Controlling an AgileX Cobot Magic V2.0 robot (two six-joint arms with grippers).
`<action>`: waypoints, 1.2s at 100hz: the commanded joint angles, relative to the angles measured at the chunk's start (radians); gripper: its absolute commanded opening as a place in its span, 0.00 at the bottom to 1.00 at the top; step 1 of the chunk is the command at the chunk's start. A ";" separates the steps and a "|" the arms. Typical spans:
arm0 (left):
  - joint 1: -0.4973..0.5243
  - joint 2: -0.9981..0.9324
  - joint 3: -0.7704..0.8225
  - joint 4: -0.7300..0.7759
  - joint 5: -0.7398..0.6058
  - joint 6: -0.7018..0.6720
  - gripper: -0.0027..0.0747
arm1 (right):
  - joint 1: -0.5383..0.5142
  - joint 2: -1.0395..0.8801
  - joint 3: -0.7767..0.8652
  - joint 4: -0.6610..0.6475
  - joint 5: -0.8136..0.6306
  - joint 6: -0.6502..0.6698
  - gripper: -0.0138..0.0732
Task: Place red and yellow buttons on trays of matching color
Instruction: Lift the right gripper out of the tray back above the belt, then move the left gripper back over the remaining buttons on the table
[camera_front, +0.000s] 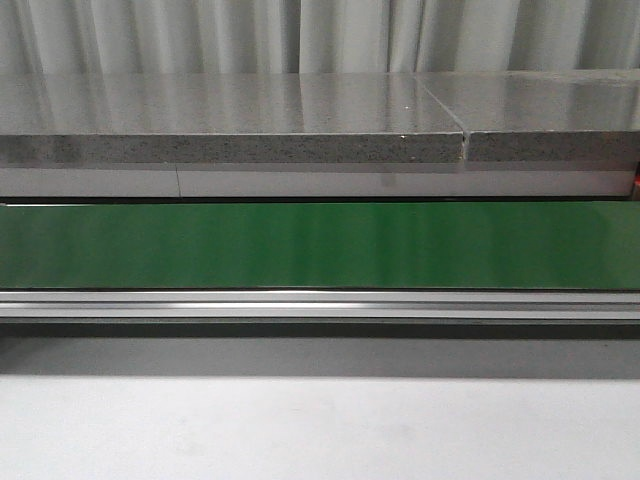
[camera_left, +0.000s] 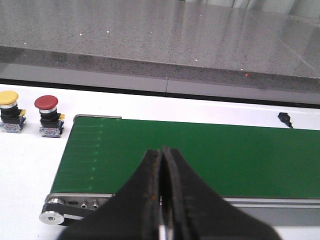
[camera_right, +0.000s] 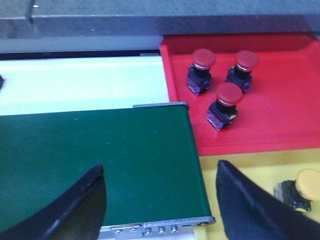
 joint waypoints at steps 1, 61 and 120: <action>-0.006 0.008 -0.028 0.000 -0.070 0.000 0.01 | 0.040 -0.056 -0.035 -0.005 -0.041 -0.029 0.71; -0.006 0.008 -0.028 0.000 -0.070 0.000 0.01 | 0.171 -0.258 0.104 -0.005 -0.036 -0.053 0.20; -0.006 0.008 -0.028 0.000 -0.070 0.000 0.01 | 0.171 -0.260 0.104 -0.005 -0.037 -0.053 0.08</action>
